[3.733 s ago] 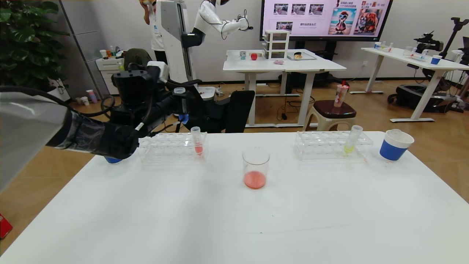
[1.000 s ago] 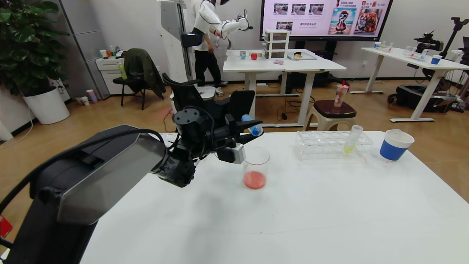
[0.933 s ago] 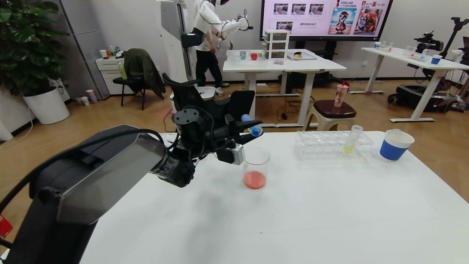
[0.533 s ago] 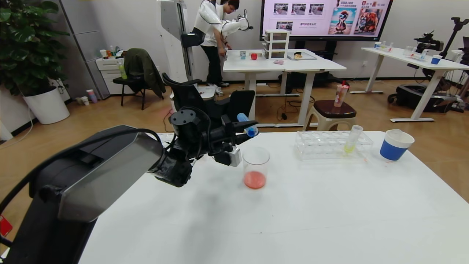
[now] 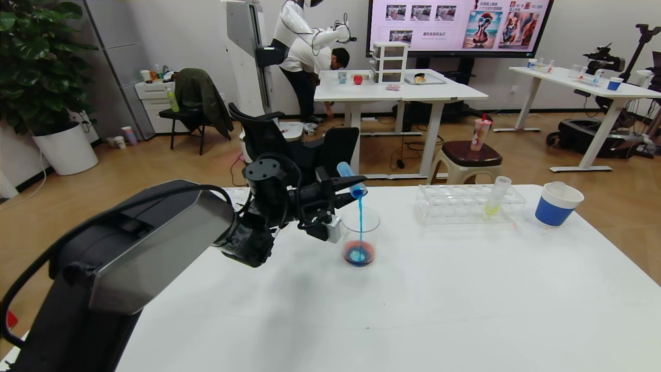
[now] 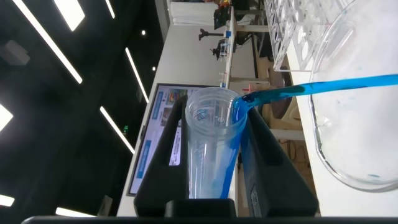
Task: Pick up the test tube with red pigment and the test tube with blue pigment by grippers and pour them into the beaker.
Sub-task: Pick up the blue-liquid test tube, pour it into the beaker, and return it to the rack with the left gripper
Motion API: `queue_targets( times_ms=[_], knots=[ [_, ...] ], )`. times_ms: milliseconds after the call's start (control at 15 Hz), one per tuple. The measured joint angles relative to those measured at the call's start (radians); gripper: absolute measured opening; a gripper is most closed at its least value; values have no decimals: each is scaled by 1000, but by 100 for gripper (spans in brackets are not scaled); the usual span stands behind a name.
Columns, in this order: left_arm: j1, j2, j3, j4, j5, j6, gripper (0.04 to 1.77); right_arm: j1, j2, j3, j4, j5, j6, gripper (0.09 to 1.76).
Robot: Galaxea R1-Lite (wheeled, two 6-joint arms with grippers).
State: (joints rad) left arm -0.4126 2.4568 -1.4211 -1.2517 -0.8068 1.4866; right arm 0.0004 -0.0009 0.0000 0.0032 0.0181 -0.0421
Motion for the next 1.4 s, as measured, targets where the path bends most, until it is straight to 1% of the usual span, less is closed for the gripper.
queue_targets(
  times_ms=[267, 467, 600, 867, 1200, 1333, 1400],
  knots=[
    [5, 6, 0, 6, -13, 71, 50, 0, 0, 0, 0, 0, 0, 173],
    [1, 7, -1, 2, -17, 92, 50, 0, 0, 0, 0, 0, 0, 173],
    [0, 7, -6, 6, -17, 133, 50, 0, 0, 0, 0, 0, 0, 173],
    [-6, 7, -1, 1, -17, 156, 50, 0, 0, 0, 0, 0, 0, 173],
    [-8, 7, -2, 1, -17, 147, 50, 0, 0, 0, 0, 0, 0, 173],
    [-8, 6, -9, 1, -17, 119, 50, 0, 0, 0, 0, 0, 0, 173],
    [-7, 2, -13, 1, -11, 80, 50, 0, 0, 0, 0, 0, 0, 173]
  ],
)
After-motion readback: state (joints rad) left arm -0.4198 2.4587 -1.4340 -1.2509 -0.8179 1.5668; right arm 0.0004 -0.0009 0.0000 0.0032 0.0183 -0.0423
